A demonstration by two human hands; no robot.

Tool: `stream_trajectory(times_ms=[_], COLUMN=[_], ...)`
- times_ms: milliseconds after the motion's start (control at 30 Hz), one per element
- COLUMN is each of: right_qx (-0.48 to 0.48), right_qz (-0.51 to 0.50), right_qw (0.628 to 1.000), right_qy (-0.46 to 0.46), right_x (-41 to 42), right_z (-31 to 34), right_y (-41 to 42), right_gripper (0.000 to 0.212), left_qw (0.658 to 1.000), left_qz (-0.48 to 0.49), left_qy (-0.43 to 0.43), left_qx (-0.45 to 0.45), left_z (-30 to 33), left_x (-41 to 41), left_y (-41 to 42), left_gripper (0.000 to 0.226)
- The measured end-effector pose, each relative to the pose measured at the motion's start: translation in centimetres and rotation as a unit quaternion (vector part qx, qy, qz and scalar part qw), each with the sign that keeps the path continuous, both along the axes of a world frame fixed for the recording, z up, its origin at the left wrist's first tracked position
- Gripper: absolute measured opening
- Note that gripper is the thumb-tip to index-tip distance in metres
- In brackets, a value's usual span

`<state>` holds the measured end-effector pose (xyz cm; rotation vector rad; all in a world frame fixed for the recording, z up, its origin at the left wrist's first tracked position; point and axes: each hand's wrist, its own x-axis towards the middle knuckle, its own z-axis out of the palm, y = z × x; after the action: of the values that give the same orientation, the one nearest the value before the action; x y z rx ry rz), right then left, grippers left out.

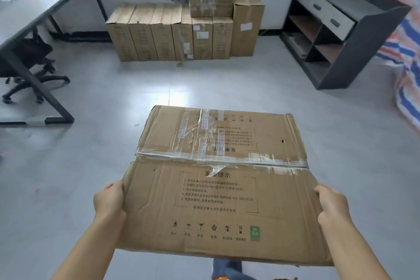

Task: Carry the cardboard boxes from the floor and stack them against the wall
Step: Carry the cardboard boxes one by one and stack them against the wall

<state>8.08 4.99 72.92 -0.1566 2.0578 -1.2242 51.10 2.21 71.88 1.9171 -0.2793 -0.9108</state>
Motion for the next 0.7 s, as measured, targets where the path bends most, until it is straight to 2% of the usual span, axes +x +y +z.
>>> stream_trajectory(times_ms=[167, 400, 567, 633, 700], right_qx=[0.004, -0.007, -0.006, -0.004, -0.004], right_qz=[0.036, 0.088, 0.068, 0.053, 0.04], right_qw=[0.999, 0.996, 0.997, 0.998, 0.999], right_qy=[0.005, 0.022, 0.028, 0.023, 0.022], right_x=[1.1, 6.9, 12.9, 15.3, 17.3], right_z=[0.9, 0.3, -0.5, 0.2, 0.9], right_y=[-12.8, -29.9, -41.3, -45.1, -48.8], right_gripper=[0.035, 0.032, 0.011, 0.011, 0.019], left_qw=[0.999, 0.996, 0.997, 0.998, 0.999], left_qz=[0.035, 0.092, 0.068, 0.056, 0.035], left_qy=[-0.003, 0.009, 0.027, 0.025, 0.016], left_qx=[0.007, 0.015, 0.011, 0.01, 0.009], left_z=[0.2, -0.7, -0.2, 0.6, 1.7], left_x=[1.5, 7.0, 13.3, 15.9, 18.0], left_y=[-8.6, -21.6, -34.2, -39.1, -44.3], left_gripper=[0.006, 0.008, 0.012, 0.014, 0.013])
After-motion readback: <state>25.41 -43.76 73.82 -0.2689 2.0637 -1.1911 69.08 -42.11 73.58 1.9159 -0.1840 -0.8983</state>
